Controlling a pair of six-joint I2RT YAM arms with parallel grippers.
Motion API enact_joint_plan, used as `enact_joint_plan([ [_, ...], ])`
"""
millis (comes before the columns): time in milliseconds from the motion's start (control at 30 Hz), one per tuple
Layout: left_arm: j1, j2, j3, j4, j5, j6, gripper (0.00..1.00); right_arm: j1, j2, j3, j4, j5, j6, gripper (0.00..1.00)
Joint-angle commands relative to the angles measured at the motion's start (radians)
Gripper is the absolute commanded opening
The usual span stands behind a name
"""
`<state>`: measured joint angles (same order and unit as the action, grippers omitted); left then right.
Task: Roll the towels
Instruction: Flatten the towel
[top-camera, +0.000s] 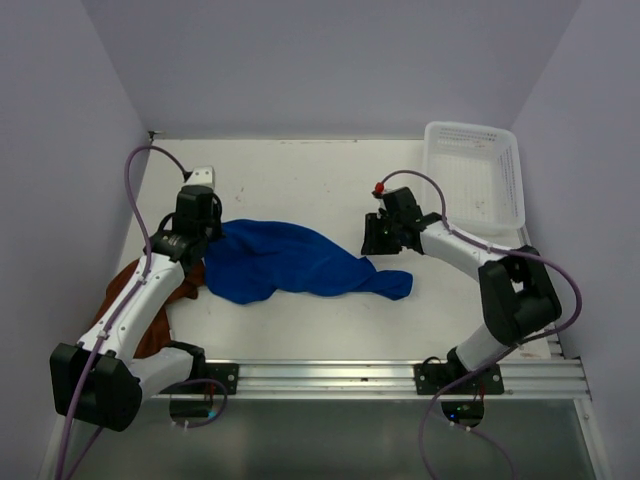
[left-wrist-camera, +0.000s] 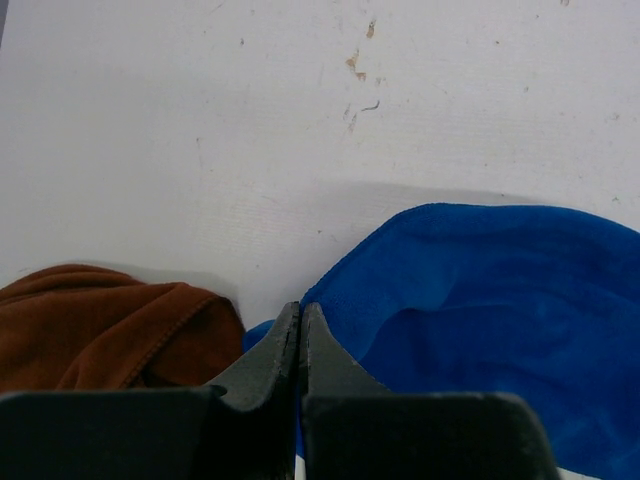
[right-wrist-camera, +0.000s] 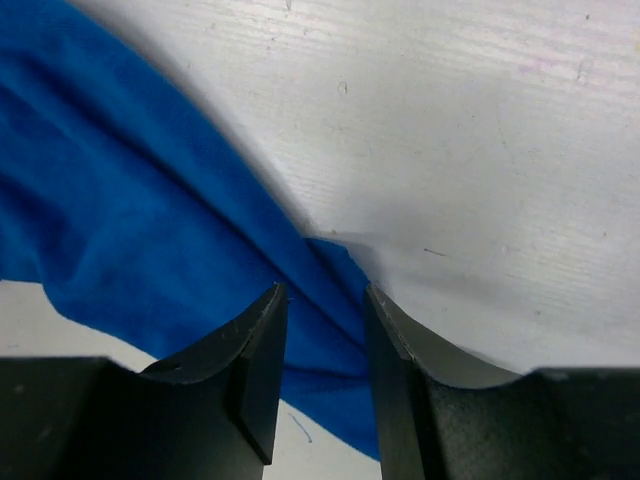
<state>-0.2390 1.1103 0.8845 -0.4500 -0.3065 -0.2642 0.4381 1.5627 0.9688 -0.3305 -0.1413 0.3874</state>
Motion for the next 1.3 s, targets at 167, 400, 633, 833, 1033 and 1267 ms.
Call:
enact_joint_plan([
  [167,-0.006,-0.02,-0.001,0.059,-0.005,0.031,0.0,-0.004,0.125,0.031,0.097,-0.012,-0.077,0.38],
  [400,-0.006,-0.021,-0.001,0.056,-0.006,0.031,0.0,-0.006,0.178,0.039,0.094,-0.057,-0.087,0.34],
  [633,-0.006,-0.021,-0.001,0.057,-0.008,0.033,0.0,-0.009,0.195,0.041,0.082,-0.041,-0.102,0.23],
  [833,-0.006,-0.021,-0.001,0.057,-0.006,0.033,0.0,-0.007,0.209,0.041,0.076,-0.032,-0.119,0.15],
  [1033,-0.006,-0.024,-0.002,0.057,-0.009,0.033,0.0,-0.009,0.209,0.045,0.062,-0.001,-0.131,0.0],
  [1267,-0.006,-0.032,-0.004,0.059,-0.04,0.022,0.0,-0.009,0.14,0.102,-0.011,0.049,-0.137,0.0],
])
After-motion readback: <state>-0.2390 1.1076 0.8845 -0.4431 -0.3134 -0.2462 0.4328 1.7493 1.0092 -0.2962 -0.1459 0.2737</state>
